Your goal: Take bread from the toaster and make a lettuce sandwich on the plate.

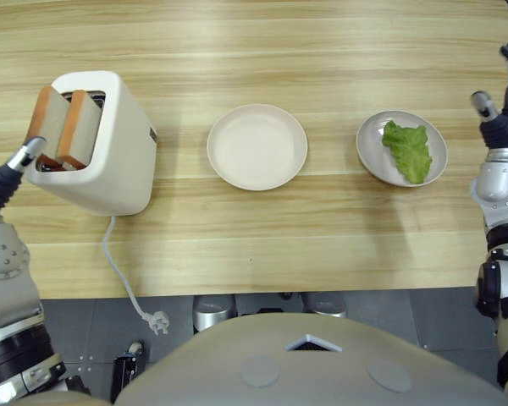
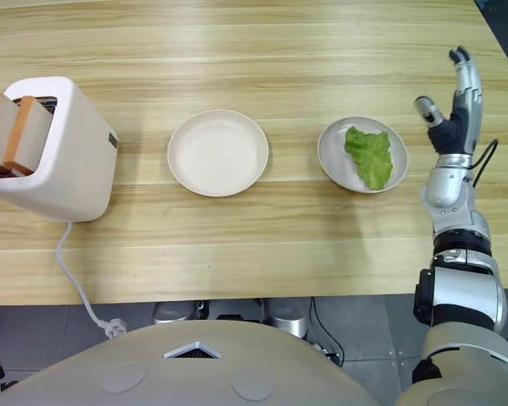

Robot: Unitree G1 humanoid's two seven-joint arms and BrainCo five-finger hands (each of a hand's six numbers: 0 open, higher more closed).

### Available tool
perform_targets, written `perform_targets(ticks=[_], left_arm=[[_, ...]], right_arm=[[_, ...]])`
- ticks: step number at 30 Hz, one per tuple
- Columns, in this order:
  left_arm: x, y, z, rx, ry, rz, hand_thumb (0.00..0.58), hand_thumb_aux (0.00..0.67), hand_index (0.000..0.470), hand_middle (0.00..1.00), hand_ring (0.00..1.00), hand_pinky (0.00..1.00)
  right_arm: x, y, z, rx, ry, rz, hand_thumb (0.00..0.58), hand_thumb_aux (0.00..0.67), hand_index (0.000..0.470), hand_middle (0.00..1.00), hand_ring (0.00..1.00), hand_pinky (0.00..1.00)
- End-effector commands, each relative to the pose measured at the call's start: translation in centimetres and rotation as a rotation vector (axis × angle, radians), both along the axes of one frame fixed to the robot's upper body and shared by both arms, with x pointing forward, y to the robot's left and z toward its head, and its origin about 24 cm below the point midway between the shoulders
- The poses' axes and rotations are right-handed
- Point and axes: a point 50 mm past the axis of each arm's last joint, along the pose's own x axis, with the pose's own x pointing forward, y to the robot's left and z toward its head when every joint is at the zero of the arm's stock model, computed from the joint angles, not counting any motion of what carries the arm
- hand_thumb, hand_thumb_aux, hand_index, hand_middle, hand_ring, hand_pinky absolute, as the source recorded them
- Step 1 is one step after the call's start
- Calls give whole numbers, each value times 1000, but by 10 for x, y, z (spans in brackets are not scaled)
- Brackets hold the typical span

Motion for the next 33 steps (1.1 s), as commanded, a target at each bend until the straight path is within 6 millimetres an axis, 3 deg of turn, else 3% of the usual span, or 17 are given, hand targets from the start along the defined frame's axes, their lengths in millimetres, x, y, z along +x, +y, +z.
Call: perform_targets(ticks=[1, 6, 16, 25, 33], left_arm=[[5, 4, -16, -40, 47, 6, 0, 0, 0, 0, 0, 0], [10, 6, -25, -52, 62, 8, 0, 0, 0, 0, 0, 0], [16, 16, -11, -132, -75, 40, 0, 0, 0, 0, 0, 0], [13, 24, -14, -187, -90, 73, 0, 0, 0, 0, 0, 0], [16, 12, -24, -171, -3, 18, 0, 0, 0, 0, 0, 0]], right_arm=[[-2, 6, -19, -181, 82, -1, 0, 0, 0, 0, 0, 0], [-4, 7, -31, -270, 131, -2, 0, 0, 0, 0, 0, 0], [-9, 8, -38, -280, 143, -2, 0, 0, 0, 0, 0, 0], [-6, 14, -41, -282, 139, 21, 0, 0, 0, 0, 0, 0], [-4, 18, -40, -282, 131, 34, 0, 0, 0, 0, 0, 0]])
